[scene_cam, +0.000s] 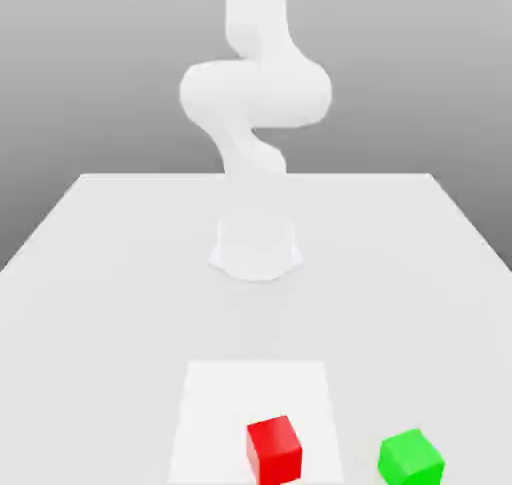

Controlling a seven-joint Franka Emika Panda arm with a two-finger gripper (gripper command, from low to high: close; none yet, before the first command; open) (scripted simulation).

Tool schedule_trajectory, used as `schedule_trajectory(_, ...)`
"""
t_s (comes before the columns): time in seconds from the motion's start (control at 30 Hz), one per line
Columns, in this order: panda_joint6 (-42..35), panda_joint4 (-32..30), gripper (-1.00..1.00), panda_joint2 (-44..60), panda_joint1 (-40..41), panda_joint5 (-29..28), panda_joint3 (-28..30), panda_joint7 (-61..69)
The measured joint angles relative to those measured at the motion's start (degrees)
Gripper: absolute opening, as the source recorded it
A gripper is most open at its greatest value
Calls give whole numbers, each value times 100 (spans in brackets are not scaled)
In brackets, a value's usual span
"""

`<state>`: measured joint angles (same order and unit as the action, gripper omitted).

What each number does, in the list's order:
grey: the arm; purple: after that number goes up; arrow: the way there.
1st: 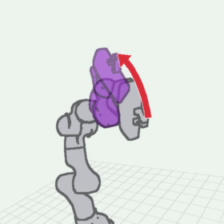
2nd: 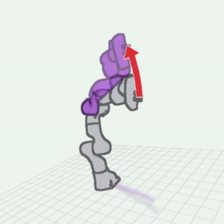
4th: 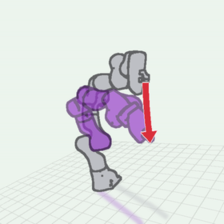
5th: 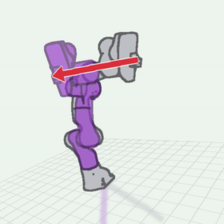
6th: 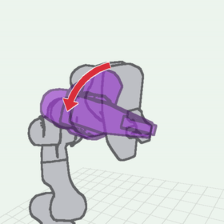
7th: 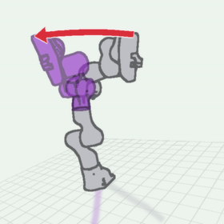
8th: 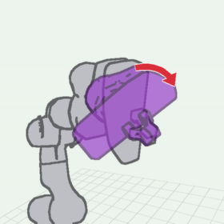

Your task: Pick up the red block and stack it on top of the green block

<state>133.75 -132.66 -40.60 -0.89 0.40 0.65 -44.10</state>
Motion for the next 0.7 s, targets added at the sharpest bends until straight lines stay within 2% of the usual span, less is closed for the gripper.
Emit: schedule_trajectory(0.7,1654,-738,0,4395,-407,221,181,1378)
